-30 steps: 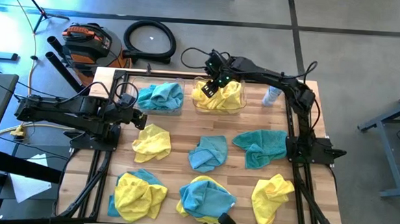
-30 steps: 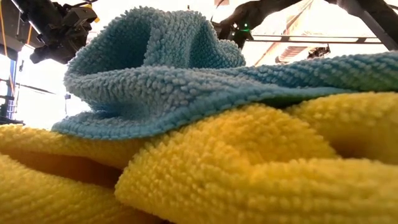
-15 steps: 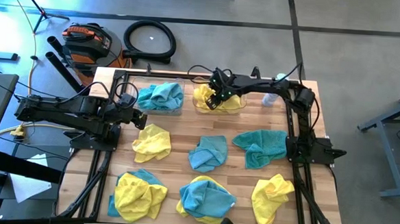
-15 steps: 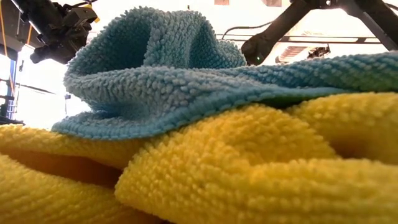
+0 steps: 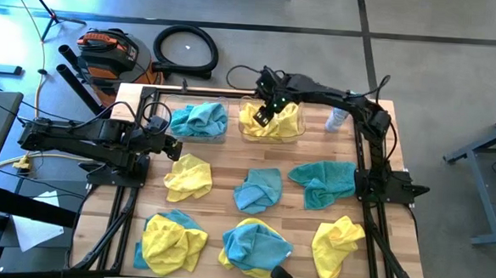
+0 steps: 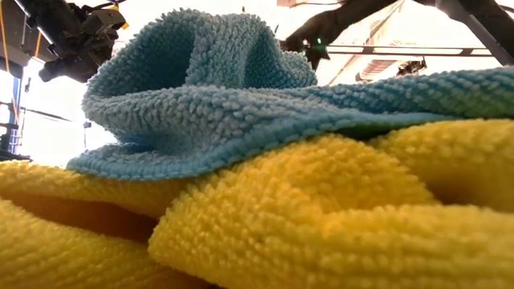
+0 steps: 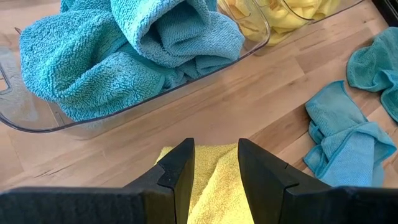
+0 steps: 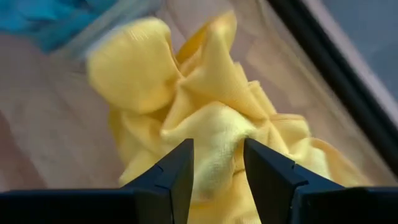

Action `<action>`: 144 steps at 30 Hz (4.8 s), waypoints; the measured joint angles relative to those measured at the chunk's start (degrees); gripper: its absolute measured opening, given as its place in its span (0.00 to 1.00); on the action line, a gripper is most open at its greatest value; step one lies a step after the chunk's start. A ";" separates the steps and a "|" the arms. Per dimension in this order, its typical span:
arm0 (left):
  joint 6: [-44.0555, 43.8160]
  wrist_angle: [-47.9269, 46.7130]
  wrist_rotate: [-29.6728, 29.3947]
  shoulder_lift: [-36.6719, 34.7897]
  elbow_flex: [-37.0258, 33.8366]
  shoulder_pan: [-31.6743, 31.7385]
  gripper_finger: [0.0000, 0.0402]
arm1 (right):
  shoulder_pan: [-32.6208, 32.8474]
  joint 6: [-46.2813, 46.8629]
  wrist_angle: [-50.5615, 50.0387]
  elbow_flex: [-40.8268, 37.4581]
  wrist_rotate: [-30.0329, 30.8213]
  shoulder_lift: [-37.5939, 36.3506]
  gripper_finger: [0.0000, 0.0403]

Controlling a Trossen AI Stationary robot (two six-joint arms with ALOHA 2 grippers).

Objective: Sort microfiber towel by color & place in baskets
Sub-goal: Put the yellow towel into the right transparent bin, then put the blue towel into the left transparent bin

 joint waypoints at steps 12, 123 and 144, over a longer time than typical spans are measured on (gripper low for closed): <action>2.54 -0.13 1.61 0.00 0.00 0.01 0.28 | 2.64 8.18 -7.80 2.09 2.24 -6.74 0.33; -6.51 25.40 20.08 80.45 41.65 -9.61 0.02 | 70.64 75.79 -27.50 -40.78 34.55 -41.64 0.00; 0.80 0.94 -8.34 38.45 41.33 -9.10 0.00 | 68.71 76.91 -23.48 -40.78 39.77 -41.62 0.00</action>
